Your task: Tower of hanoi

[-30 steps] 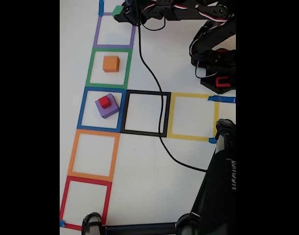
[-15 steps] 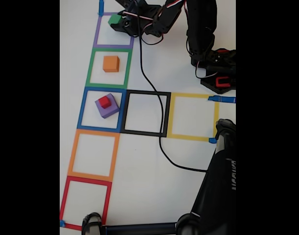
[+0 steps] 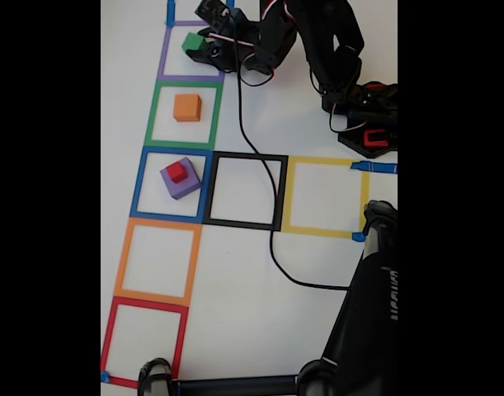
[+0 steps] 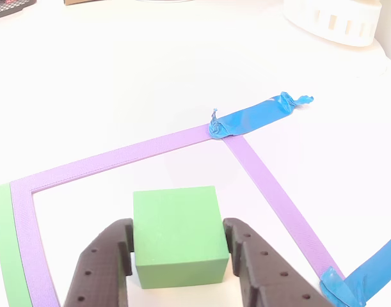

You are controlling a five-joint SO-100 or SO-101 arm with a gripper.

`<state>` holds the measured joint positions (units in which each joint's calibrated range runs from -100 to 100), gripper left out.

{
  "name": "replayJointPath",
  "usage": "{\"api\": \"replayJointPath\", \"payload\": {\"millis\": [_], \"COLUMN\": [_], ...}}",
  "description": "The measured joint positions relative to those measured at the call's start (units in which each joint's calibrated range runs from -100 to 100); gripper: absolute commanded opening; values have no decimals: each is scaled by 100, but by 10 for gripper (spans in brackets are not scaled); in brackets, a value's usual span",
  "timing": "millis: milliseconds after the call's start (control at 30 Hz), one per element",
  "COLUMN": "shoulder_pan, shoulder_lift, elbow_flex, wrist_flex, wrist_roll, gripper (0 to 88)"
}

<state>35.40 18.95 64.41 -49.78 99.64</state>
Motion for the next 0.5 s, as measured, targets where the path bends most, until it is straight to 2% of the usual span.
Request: {"api": "replayJointPath", "payload": {"millis": [200,500], "shoulder_pan": [0,23], "shoulder_lift": [8,-177], "elbow_flex": [0,27], "wrist_flex": [0,0], "wrist_roll": [0,18], "gripper": [172,180]}}
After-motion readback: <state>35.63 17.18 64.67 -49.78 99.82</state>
